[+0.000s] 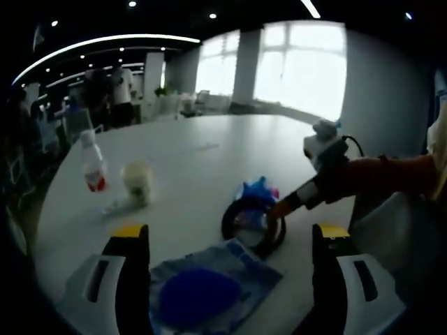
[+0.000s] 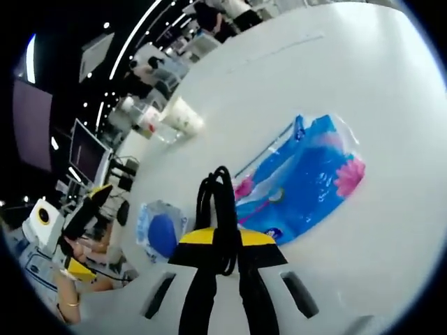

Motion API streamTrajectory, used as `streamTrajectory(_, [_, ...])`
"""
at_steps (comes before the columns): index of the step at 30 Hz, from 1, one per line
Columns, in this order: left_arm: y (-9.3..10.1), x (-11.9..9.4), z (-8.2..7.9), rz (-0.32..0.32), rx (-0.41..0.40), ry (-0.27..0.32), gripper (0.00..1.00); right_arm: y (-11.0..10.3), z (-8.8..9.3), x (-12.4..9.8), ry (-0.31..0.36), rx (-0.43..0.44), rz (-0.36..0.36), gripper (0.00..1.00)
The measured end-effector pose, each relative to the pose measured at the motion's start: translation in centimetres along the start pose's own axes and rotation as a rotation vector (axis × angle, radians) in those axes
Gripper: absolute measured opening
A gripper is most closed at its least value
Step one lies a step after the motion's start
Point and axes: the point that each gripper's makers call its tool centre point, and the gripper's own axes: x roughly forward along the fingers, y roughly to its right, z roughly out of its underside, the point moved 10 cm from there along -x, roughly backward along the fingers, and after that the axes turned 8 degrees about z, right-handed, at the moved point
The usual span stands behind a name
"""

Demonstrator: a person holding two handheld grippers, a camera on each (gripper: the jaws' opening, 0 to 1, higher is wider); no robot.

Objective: Arrange the tabletop items into an orderly group along one side of the table until the central work area is clear of visible clutter.

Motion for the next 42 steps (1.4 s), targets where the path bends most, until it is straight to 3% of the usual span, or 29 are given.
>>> streamTrajectory(12, [-0.1,-0.1,0.0,-0.005,0.006,-0.001,0.94,-1.6,-0.6,-1.1,0.021,-0.011,-0.108,0.05])
streamTrajectory(20, [0.0,-0.2,0.0,-0.007,0.009,-0.001,0.93,-2.2,-1.0,-1.7,0.041,-0.046,-0.128,0.04])
streamTrajectory(29, [-0.1,-0.4,-0.1,-0.007,0.008,0.008,0.93,-3.1,-1.8,-2.8,0.103,-0.084,-0.182,0.04])
streamTrajectory(42, [-0.1,-0.5,-0.1,-0.004,0.011,0.007,0.93,-3.1,-3.1,-4.8,0.188,-0.038,-0.242,0.04])
